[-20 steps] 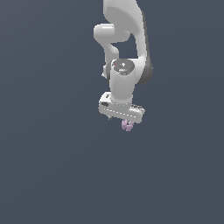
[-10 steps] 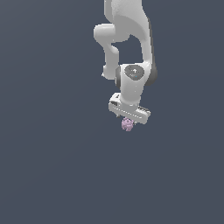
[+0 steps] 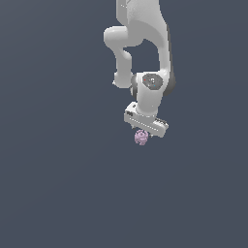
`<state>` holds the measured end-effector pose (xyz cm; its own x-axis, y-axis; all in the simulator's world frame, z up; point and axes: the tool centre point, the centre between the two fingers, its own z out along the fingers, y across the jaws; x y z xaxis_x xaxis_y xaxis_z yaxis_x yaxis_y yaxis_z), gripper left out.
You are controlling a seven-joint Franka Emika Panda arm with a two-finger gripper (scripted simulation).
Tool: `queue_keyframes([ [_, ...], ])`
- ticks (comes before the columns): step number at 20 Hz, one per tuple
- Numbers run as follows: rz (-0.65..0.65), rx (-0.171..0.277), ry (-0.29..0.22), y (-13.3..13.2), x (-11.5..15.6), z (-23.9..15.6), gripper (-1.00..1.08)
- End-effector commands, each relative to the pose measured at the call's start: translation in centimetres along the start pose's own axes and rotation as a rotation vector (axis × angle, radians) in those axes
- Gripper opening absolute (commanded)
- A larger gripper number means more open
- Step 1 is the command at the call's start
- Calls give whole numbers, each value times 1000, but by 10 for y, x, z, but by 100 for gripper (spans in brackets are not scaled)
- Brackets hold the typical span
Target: Pick up the object and move it to a goal position.
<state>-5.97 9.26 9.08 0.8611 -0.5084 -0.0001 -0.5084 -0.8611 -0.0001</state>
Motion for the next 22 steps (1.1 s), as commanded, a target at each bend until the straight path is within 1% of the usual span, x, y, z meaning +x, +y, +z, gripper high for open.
queue_keyframes([
  [1, 0, 0, 0, 0, 0, 0, 100],
  [6, 1, 0, 0, 0, 0, 8, 100],
  [14, 4, 0, 0, 1, -1, 44, 100],
  [19, 4, 0, 0, 0, -1, 51, 100],
  [20, 4, 0, 0, 0, -1, 51, -100],
  [22, 4, 0, 0, 0, -1, 51, -100],
])
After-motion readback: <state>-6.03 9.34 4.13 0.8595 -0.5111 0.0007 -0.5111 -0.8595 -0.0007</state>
